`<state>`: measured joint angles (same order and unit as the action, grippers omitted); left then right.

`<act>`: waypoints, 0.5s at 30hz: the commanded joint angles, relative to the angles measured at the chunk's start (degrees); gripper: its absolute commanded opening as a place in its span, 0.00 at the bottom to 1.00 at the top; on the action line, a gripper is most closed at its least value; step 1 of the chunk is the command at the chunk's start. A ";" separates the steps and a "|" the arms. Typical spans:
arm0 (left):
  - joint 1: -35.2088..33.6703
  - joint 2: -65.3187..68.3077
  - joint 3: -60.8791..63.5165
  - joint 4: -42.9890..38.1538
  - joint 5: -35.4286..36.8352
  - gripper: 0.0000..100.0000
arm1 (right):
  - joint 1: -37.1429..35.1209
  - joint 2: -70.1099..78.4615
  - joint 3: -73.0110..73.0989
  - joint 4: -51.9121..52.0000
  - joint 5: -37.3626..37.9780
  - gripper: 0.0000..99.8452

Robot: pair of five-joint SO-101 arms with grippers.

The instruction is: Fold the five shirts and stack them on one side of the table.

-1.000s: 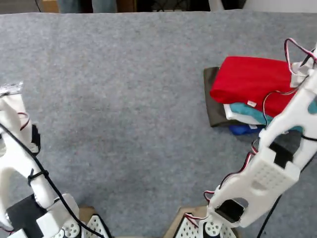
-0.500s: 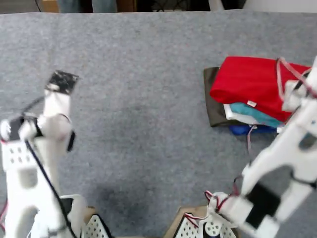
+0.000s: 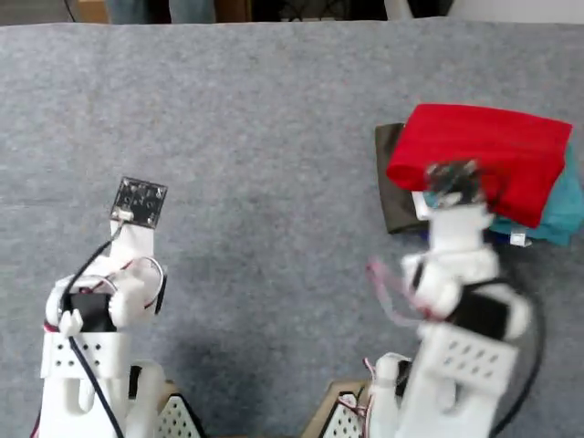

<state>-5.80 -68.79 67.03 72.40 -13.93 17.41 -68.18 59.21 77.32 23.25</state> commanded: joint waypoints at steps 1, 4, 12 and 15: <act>-3.03 -2.11 3.91 -4.04 3.52 0.03 | -4.40 -16.22 16.66 -5.01 -0.44 0.01; -6.37 -2.81 7.96 -4.31 7.30 0.03 | -5.54 -29.41 26.24 -4.40 -0.53 0.01; -11.03 -5.98 13.76 -4.22 7.82 0.03 | -5.36 -36.88 36.70 -4.04 -14.15 0.01; -11.21 -7.65 16.48 -4.57 7.82 0.03 | -5.45 -37.05 37.49 -4.13 -18.46 0.01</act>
<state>-16.62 -75.03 82.15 68.53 -6.81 12.66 -103.60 96.57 74.15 8.66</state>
